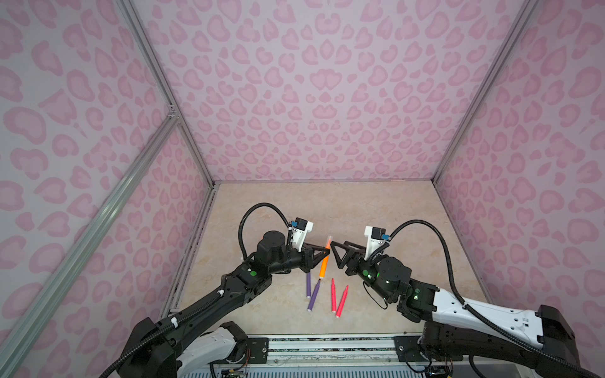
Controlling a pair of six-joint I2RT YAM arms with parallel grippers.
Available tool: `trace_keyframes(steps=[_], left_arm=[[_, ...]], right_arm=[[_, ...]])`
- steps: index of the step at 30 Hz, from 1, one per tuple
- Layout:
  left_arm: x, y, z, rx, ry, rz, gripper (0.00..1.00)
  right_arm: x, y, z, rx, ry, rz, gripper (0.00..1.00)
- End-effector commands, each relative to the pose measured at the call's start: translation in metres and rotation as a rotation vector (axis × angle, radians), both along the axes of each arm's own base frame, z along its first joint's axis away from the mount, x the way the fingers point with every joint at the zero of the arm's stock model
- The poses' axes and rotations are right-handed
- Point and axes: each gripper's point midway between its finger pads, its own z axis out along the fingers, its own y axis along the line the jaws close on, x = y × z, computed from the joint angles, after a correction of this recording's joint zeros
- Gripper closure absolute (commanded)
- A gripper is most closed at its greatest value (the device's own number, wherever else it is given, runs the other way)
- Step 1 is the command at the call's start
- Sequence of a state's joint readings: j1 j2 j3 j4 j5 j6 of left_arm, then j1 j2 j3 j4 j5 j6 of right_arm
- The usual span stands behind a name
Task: Insert pens into pen caps
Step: Put on the pen cap to the pen, then place a pen at the middle-left of the table.
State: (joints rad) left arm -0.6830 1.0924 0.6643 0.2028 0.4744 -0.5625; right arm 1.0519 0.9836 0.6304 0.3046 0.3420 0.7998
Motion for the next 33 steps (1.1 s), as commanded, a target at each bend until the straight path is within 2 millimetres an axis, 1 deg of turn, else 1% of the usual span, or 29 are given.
trace_keyframes(steps=[1, 4, 6, 7, 9, 12, 15, 18, 24, 28, 33], left_arm=[[0.030, 0.019, -0.019, 0.113, 0.011, 0.186, 0.97], [0.053, 0.046, -0.042, 0.230, 0.058, 0.350, 0.97], [0.067, 0.068, -0.058, 0.272, 0.109, 0.442, 0.97], [0.073, 0.080, -0.065, 0.290, 0.134, 0.494, 0.97], [0.084, 0.111, -0.085, 0.365, 0.208, 0.628, 0.97], [0.093, 0.149, -0.109, 0.460, 0.301, 0.755, 0.97], [0.098, 0.169, -0.127, 0.528, 0.376, 0.812, 0.97], [0.103, 0.177, -0.141, 0.602, 0.415, 0.834, 0.97], [0.111, 0.183, -0.169, 0.714, 0.494, 0.835, 0.97], [0.115, 0.186, -0.180, 0.757, 0.529, 0.832, 0.97], [0.114, 0.188, -0.195, 0.786, 0.586, 0.820, 0.97]], right_arm=[[0.010, -0.025, -0.011, -0.085, 0.027, -0.078, 0.16], [0.010, -0.045, -0.009, -0.111, -0.004, -0.136, 0.16], [0.009, -0.061, -0.016, -0.140, -0.006, -0.185, 0.17], [0.008, -0.067, -0.020, -0.146, -0.008, -0.202, 0.18], [0.008, -0.082, -0.027, -0.151, -0.010, -0.246, 0.18], [0.007, -0.092, -0.025, -0.140, -0.021, -0.256, 0.18], [0.005, -0.100, -0.025, -0.146, -0.029, -0.277, 0.18], [0.004, -0.107, -0.026, -0.161, -0.028, -0.300, 0.18], [0.002, -0.113, -0.024, -0.173, -0.031, -0.309, 0.18], [0.001, -0.115, -0.029, -0.180, -0.022, -0.311, 0.17], [0.001, -0.111, -0.034, -0.203, -0.004, -0.296, 0.18]])
